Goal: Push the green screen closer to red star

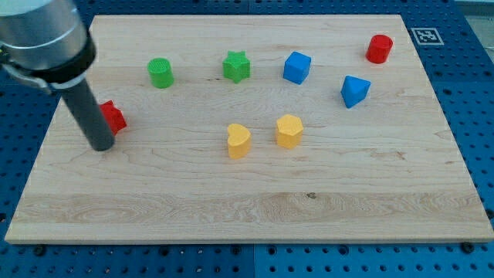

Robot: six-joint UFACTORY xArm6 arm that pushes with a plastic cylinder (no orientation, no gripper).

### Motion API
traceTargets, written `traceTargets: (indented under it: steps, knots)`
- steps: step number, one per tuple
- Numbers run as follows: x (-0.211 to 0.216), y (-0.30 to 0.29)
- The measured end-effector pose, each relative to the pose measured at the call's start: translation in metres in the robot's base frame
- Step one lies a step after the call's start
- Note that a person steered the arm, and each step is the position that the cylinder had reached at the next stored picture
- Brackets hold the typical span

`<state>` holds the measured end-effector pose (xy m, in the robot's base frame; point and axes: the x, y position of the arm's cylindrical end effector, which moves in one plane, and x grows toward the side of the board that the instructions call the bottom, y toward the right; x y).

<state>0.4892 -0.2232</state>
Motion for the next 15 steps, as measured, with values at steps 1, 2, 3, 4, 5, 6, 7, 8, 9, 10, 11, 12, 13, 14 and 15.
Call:
traceTargets:
  steps: [1, 2, 3, 4, 5, 6, 7, 8, 9, 10, 11, 12, 13, 14, 15]
  knots:
    - [-0.004, -0.009]
    - [0.009, 0.026]
    - [0.026, 0.078]
    - [0.000, 0.095]
    - [-0.043, 0.095]
    - [-0.087, 0.103]
    - [-0.118, 0.104]
    - [-0.143, 0.099]
    - [-0.157, 0.112]
    - [-0.181, 0.106]
    - [-0.175, 0.068]
    - [-0.134, 0.048]
    - [-0.121, 0.046]
    - [-0.133, 0.066]
    - [-0.108, 0.093]
